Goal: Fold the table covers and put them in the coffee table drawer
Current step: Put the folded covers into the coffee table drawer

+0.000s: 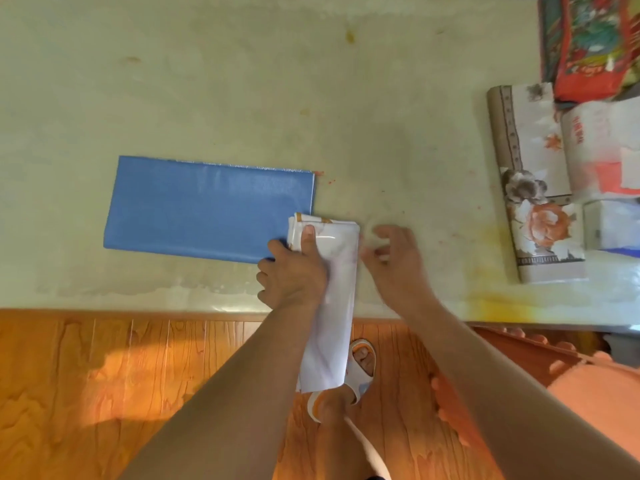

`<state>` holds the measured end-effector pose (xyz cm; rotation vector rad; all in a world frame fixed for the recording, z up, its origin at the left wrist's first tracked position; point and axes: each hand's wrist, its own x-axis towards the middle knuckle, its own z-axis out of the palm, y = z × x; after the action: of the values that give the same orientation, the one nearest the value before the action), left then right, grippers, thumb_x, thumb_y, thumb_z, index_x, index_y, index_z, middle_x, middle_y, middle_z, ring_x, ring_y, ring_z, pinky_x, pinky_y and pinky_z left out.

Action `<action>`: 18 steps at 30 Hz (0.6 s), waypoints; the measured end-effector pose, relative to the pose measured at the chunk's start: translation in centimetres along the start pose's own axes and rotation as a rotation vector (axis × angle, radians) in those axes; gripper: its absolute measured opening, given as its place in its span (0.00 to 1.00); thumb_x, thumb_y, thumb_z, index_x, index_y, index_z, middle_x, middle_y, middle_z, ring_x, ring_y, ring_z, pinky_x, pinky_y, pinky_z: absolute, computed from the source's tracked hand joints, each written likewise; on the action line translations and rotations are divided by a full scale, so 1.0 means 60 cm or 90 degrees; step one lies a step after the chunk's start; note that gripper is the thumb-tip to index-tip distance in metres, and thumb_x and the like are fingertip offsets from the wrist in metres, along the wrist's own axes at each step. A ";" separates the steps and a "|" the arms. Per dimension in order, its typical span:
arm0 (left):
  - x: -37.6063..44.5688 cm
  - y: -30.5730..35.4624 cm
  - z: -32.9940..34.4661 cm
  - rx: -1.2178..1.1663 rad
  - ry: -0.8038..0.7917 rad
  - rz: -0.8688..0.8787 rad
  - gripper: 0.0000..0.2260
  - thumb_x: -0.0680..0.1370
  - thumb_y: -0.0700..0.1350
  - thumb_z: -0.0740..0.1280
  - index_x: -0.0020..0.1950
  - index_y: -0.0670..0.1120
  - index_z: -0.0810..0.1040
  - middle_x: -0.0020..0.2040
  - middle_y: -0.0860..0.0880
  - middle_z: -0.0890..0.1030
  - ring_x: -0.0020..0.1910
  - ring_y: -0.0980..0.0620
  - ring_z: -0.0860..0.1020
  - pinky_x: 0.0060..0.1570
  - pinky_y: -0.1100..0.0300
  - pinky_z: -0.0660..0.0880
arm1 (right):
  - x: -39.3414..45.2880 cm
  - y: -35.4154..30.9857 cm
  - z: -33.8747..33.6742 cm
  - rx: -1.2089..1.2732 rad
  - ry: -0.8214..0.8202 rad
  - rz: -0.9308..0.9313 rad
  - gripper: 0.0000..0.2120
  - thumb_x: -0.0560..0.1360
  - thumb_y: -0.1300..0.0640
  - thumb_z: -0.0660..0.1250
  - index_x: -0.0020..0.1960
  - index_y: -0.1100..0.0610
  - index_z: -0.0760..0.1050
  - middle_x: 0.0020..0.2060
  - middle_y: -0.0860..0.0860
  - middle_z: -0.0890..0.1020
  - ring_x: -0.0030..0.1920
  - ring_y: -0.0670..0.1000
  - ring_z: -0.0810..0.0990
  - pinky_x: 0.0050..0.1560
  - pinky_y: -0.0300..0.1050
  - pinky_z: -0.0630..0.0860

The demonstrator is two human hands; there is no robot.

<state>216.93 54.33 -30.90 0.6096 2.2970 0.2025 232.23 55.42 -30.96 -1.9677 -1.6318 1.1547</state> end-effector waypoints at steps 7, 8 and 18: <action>0.003 -0.029 0.022 -0.053 0.111 0.076 0.30 0.77 0.73 0.46 0.64 0.53 0.69 0.60 0.44 0.77 0.61 0.40 0.75 0.55 0.46 0.71 | 0.083 -0.072 0.043 0.006 -0.239 0.065 0.41 0.71 0.37 0.73 0.77 0.52 0.65 0.74 0.50 0.69 0.73 0.50 0.69 0.68 0.41 0.66; -0.005 -0.036 0.014 -0.065 0.100 0.093 0.29 0.78 0.72 0.47 0.63 0.53 0.70 0.59 0.45 0.78 0.60 0.41 0.76 0.52 0.48 0.70 | 0.074 -0.081 0.036 0.013 -0.253 0.073 0.37 0.69 0.36 0.75 0.72 0.52 0.71 0.66 0.48 0.75 0.66 0.48 0.74 0.61 0.40 0.70; -0.092 -0.277 -0.182 0.066 0.006 0.285 0.35 0.72 0.77 0.45 0.37 0.50 0.75 0.31 0.49 0.79 0.39 0.42 0.79 0.36 0.53 0.71 | -0.203 -0.146 0.089 -0.072 -0.407 -0.079 0.22 0.73 0.29 0.62 0.50 0.47 0.75 0.45 0.43 0.82 0.46 0.42 0.80 0.51 0.46 0.77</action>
<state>206.60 37.52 -24.90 1.1753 2.1620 0.2981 222.29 45.35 -23.61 -1.6108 -2.1214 1.7964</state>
